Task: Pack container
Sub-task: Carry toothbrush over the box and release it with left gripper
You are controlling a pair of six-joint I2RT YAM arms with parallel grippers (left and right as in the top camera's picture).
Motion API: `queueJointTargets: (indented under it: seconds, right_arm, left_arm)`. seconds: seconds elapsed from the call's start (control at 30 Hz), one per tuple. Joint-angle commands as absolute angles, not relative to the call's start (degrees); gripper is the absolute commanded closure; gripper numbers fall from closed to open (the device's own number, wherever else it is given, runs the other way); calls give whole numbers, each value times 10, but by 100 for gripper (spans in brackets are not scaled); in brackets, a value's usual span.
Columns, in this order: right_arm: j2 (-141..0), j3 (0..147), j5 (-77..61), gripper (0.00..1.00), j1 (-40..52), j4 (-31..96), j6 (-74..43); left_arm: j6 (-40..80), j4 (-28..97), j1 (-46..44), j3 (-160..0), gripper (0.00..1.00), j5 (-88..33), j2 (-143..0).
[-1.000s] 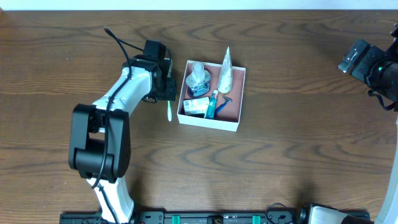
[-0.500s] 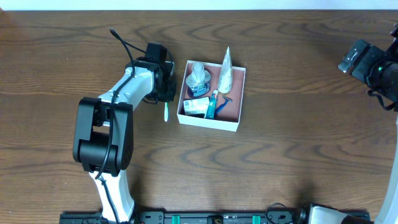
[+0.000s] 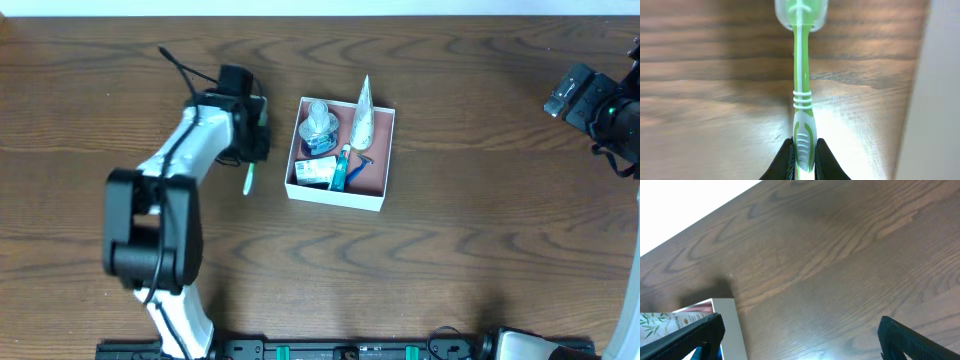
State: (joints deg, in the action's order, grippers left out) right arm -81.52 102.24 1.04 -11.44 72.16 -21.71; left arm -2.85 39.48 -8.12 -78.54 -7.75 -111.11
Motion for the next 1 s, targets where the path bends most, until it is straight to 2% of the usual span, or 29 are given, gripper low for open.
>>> queueJointTargets:
  seconds: [0.0, 0.3, 0.6, 0.97]
  right_arm:
    - [-814, 1023, 11, 1, -119, 721, -222]
    - [-814, 1023, 11, 1, -119, 721, -222]
    - [-814, 1023, 11, 1, -119, 721, -222]
    - [-814, 1023, 11, 1, -119, 722, -222]
  left_arm:
    - [-29, 411, -77, -803, 92, -80, -1030]
    - [33, 472, -133, -803, 92, -116, -871]
    - [69, 472, -239, -797, 92, -115, -869]
    - [-157, 472, -330, -796, 94, -116, -903]
